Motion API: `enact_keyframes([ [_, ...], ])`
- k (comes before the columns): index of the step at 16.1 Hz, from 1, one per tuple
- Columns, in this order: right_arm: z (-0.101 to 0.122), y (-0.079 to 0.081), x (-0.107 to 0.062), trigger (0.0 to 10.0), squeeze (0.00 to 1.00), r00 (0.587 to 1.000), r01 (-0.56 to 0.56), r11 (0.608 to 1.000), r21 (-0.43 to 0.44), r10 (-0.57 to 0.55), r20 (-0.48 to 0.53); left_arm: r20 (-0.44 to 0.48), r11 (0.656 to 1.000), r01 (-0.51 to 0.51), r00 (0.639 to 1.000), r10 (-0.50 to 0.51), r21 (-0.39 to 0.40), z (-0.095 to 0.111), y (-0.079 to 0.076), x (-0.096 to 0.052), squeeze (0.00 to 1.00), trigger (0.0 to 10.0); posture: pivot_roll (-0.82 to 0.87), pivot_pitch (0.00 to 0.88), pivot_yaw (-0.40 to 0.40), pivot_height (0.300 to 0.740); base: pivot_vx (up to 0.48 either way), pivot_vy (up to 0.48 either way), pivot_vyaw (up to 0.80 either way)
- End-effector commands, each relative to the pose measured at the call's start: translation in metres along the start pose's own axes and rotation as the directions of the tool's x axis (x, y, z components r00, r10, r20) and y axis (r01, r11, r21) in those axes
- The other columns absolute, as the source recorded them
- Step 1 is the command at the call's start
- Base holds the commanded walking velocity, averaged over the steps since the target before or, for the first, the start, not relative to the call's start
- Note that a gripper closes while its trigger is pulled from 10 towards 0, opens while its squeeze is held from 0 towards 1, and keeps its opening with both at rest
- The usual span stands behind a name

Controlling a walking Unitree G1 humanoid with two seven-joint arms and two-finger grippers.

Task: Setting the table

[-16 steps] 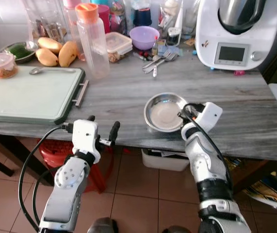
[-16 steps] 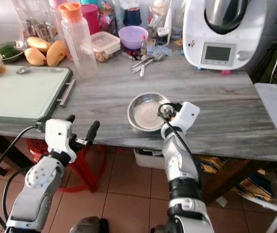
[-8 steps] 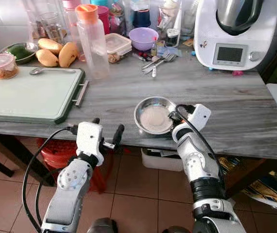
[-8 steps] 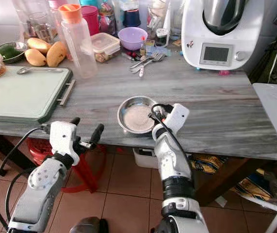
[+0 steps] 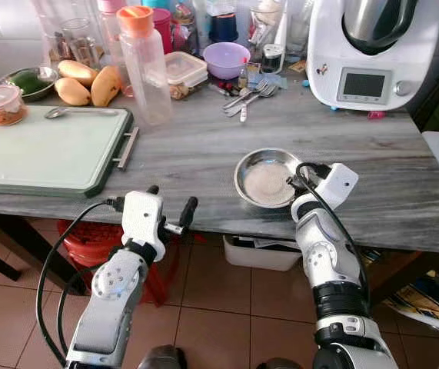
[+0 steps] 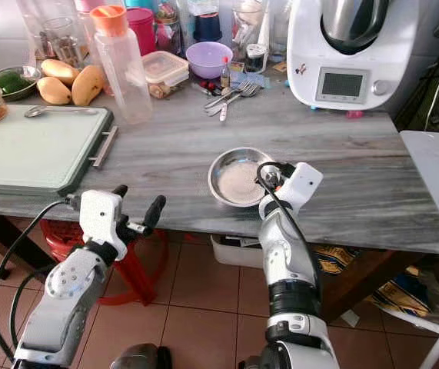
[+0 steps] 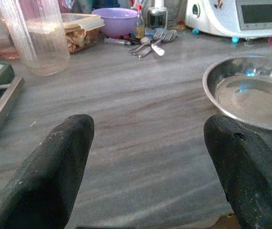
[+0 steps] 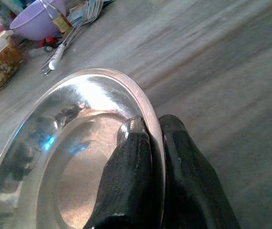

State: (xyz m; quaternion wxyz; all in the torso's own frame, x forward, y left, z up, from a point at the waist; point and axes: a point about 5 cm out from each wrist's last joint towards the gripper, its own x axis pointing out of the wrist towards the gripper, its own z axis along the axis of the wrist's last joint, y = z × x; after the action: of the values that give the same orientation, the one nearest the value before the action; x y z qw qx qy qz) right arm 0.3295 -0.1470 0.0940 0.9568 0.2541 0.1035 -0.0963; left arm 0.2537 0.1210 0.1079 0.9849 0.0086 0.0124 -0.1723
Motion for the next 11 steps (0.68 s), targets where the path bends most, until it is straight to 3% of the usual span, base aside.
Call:
enact_keyframes([
  [1, 0.000, 0.003, 0.001, 10.0, 1.00, 1.000, 0.004, 1.000, 0.006, -0.003, -0.003, -0.003, 1.000, 0.015, 1.000, -0.015, -0.001, 0.001, -0.002, 0.001, 0.00, 10.0, 0.06, 0.000, 0.033, 0.740, 0.000, 0.000, 0.00],
  [11, -0.015, 0.010, 0.001, 10.0, 1.00, 0.994, -0.068, 0.997, -0.040, 0.064, -0.088, -0.001, 1.000, 0.005, 1.000, -0.005, -0.013, 0.002, -0.001, 0.005, 0.00, 10.0, 0.06, 0.000, 0.033, 0.740, 0.000, 0.000, 0.00],
])
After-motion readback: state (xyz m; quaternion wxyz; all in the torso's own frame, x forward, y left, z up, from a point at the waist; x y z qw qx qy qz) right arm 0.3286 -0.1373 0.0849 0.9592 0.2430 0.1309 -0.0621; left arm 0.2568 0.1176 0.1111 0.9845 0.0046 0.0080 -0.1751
